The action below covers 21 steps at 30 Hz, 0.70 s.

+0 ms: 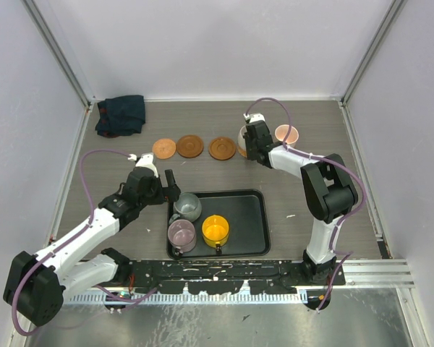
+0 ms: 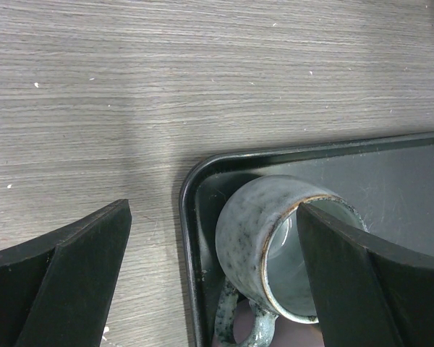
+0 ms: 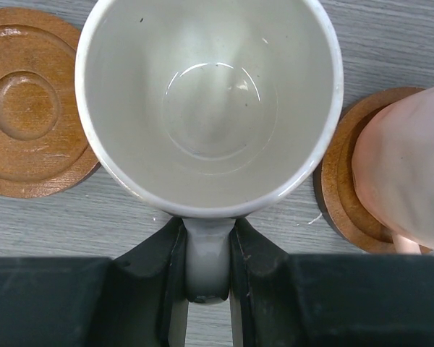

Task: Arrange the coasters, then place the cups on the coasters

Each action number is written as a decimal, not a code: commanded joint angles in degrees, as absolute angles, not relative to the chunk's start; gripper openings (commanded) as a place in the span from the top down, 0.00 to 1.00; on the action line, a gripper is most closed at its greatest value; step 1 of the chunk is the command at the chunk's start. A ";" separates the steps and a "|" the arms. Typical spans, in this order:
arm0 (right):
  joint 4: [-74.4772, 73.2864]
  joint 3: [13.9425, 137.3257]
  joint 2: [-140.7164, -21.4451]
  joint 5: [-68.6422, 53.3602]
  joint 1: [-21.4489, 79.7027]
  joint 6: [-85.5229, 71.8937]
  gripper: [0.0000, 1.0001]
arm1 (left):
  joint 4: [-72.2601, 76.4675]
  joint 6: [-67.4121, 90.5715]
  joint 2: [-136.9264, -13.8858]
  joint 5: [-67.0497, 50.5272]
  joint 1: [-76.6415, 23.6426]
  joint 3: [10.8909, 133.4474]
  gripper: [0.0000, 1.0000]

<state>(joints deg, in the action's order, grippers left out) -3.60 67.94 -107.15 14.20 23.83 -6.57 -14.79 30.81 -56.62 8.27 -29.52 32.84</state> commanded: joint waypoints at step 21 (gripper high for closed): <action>3.37 68.16 -104.21 15.41 23.13 -8.39 0.99 | -12.34 30.83 -55.75 8.96 -29.18 33.93 0.02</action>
<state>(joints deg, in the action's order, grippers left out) -3.64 67.79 -107.31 14.22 23.38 -7.62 -14.79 30.81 -56.62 8.29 -29.50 32.84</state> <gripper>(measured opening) 0.276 0.980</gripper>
